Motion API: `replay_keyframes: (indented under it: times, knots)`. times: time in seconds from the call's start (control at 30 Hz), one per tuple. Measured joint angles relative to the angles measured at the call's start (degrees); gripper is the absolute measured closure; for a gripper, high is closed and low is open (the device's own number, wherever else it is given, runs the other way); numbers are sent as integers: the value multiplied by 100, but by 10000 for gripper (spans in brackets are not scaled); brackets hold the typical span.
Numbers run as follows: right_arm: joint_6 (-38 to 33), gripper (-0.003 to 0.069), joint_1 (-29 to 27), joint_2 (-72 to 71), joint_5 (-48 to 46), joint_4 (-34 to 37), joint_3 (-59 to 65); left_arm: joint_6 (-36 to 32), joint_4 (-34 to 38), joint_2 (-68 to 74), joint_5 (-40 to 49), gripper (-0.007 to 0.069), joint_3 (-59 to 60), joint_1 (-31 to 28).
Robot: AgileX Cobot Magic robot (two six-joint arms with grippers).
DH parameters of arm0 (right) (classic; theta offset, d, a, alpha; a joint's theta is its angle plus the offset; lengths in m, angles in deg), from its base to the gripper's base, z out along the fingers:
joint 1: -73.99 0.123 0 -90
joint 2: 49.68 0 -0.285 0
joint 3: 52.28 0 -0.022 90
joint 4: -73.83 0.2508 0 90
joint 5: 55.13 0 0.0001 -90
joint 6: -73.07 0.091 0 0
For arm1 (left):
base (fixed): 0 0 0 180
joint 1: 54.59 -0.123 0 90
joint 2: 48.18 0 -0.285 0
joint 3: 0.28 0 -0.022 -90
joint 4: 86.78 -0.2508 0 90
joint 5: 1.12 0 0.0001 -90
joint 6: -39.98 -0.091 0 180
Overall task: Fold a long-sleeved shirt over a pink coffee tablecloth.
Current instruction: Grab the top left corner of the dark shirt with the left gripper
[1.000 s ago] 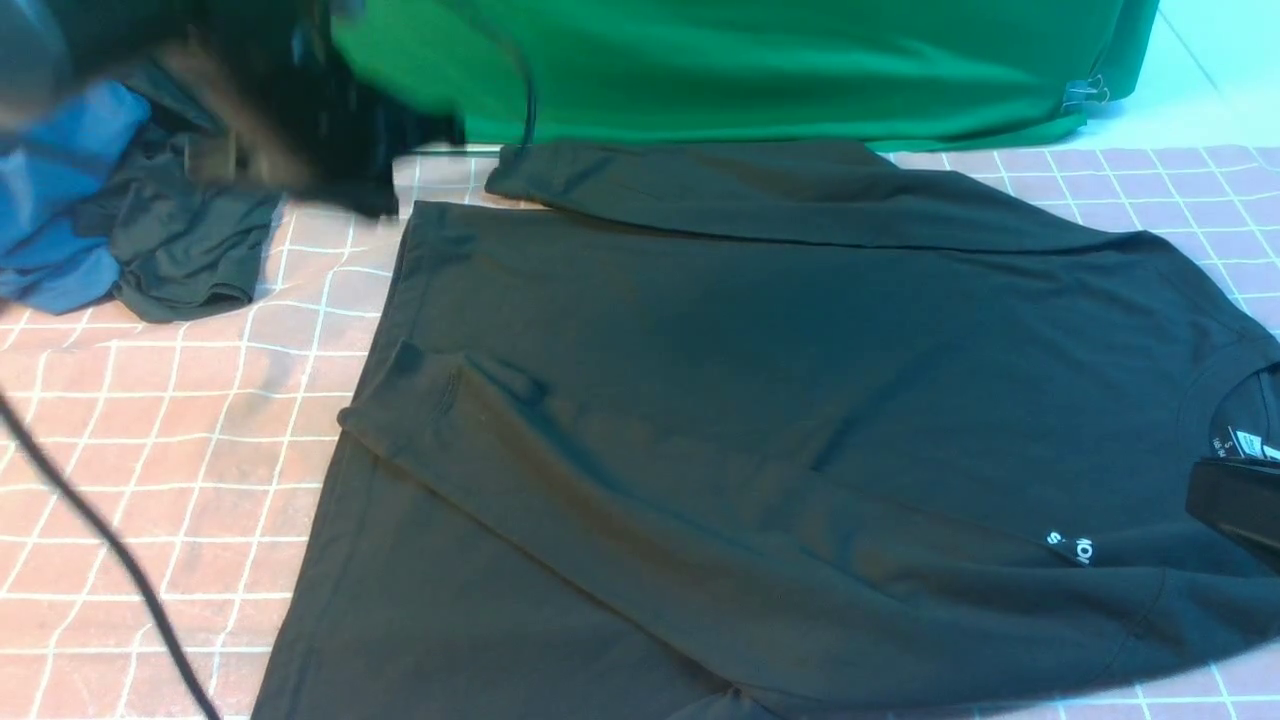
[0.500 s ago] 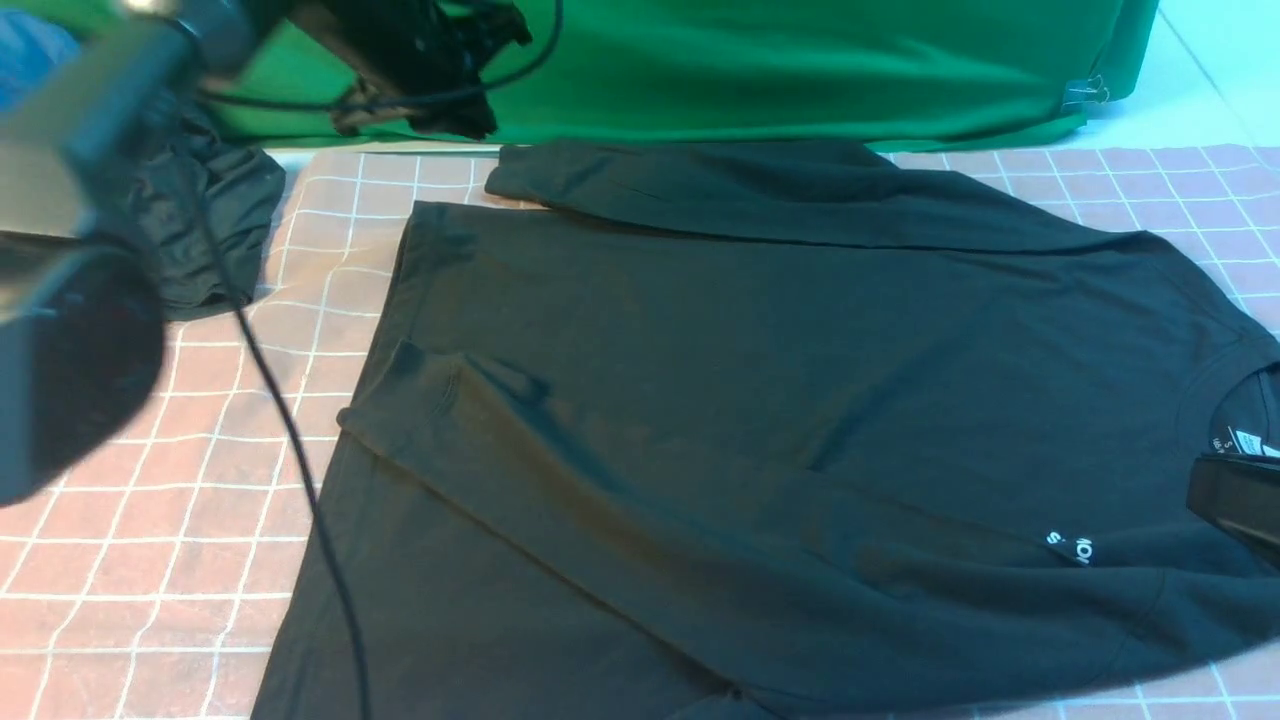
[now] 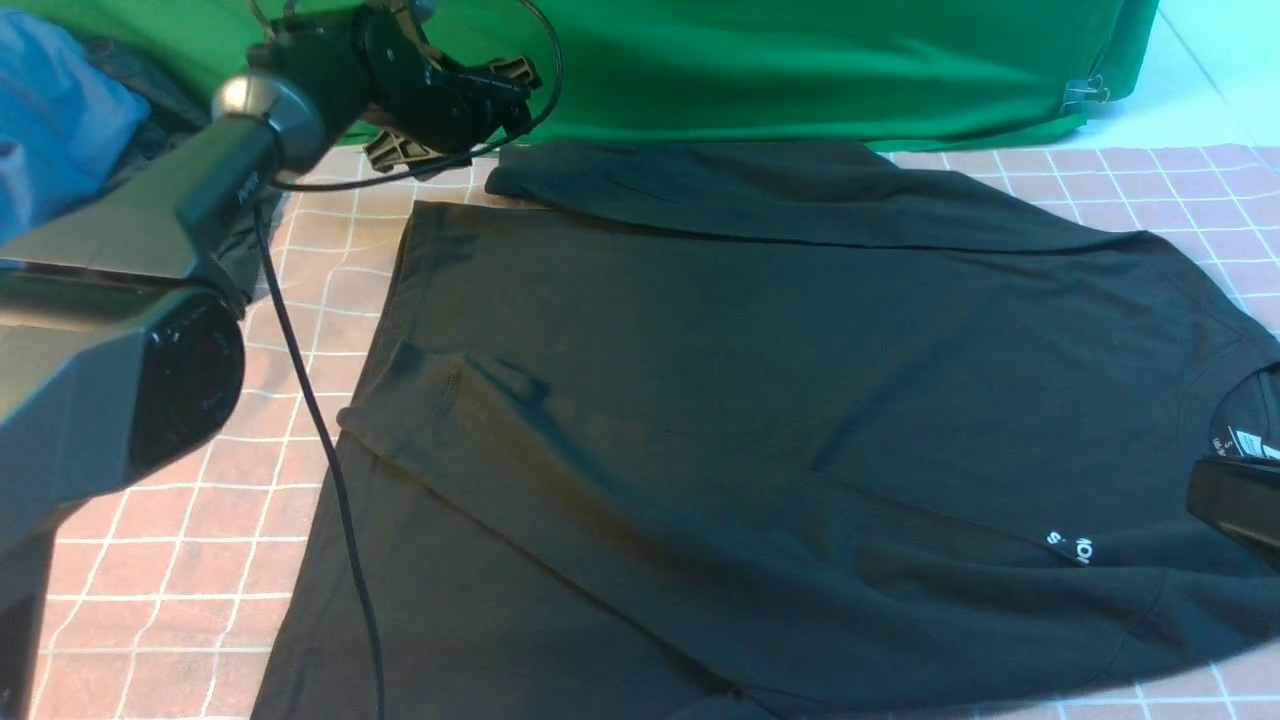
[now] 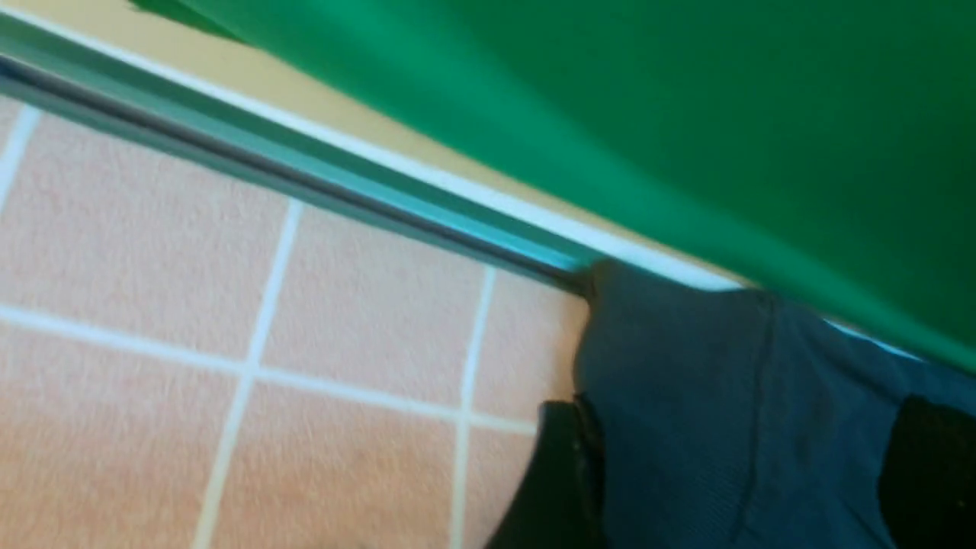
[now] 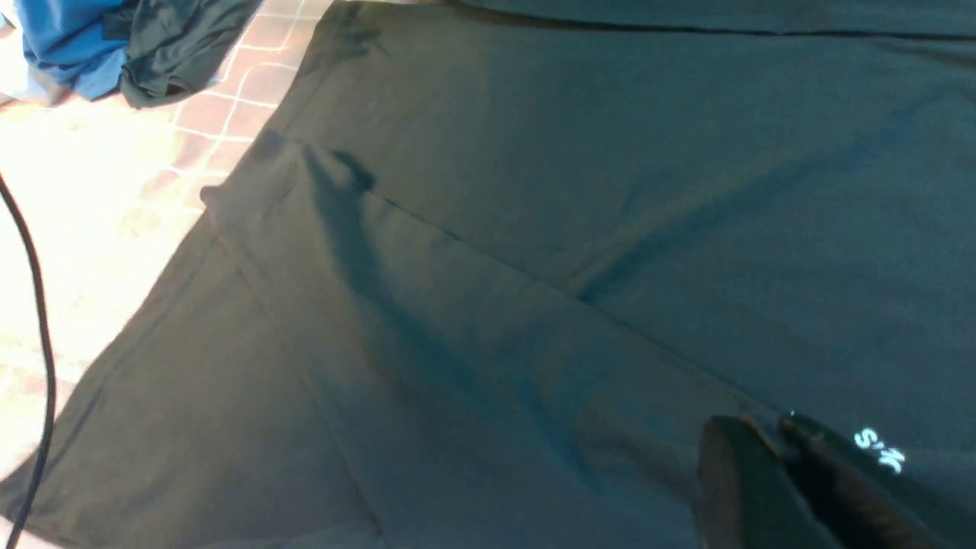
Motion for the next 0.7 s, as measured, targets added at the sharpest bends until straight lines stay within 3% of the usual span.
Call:
replay_keyframes:
  times: [0.33,0.43,0.53,0.6,0.67,0.7]
  knots:
    - [0,568,0,0,-123,0,0,-106,-168,262,-110,93,0,0]
    - [0,568,0,0,-123,0,0,-220,-168,314,-217,130,-11,0]
    - [0,568,0,0,-127,0,0,-366,-168,359,-275,208,-17,0]
    - [0,568,0,0,-127,0,0,-467,-162,358,-275,296,-17,0]
    - [0,568,0,0,-127,0,0,-647,-48,363,-248,435,-17,0]
    - [0,568,0,0,-127,0,0,-647,-30,363,-241,448,-17,0]
